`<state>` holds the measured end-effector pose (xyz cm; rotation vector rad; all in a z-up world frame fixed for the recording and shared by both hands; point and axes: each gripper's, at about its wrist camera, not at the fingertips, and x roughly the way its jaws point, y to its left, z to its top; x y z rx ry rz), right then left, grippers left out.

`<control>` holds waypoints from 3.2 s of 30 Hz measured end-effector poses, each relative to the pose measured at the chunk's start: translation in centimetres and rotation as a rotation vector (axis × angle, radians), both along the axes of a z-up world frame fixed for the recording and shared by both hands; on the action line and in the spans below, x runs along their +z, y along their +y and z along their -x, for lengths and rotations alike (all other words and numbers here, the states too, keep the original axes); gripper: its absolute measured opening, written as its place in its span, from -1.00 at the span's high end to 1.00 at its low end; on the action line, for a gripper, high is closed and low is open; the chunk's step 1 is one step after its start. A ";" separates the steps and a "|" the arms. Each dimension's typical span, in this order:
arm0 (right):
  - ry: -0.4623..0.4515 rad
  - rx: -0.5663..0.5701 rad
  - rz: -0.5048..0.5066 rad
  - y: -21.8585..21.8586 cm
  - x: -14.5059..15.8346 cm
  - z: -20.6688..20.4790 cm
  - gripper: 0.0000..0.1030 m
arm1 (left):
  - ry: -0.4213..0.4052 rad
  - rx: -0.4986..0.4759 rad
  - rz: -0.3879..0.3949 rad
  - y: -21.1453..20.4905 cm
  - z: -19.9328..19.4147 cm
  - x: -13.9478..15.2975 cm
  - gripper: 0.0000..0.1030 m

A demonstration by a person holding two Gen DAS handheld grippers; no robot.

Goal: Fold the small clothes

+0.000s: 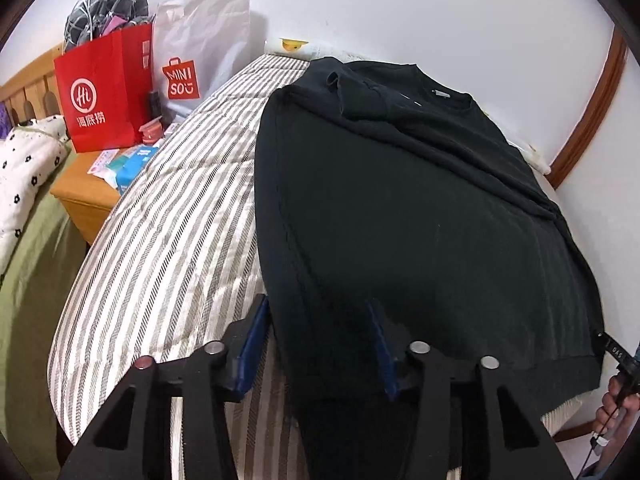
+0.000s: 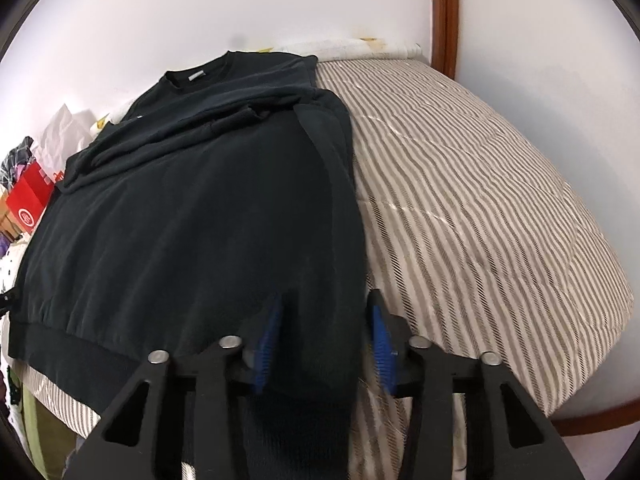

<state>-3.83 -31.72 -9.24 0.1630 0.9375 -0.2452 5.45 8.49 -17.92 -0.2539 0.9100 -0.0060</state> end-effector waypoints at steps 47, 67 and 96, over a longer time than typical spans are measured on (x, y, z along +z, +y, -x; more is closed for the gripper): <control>0.058 -0.008 0.019 1.6 -0.1 -5.6 0.78 | 0.022 -0.013 0.001 1.1 -1.5 -0.3 0.81; -0.099 0.070 -0.160 0.1 4.6 0.5 0.89 | -0.107 0.004 0.164 2.9 3.9 5.5 0.89; -0.269 0.065 -0.129 -1.0 10.7 -17.5 0.89 | -0.209 0.045 0.057 2.7 -13.7 9.2 0.89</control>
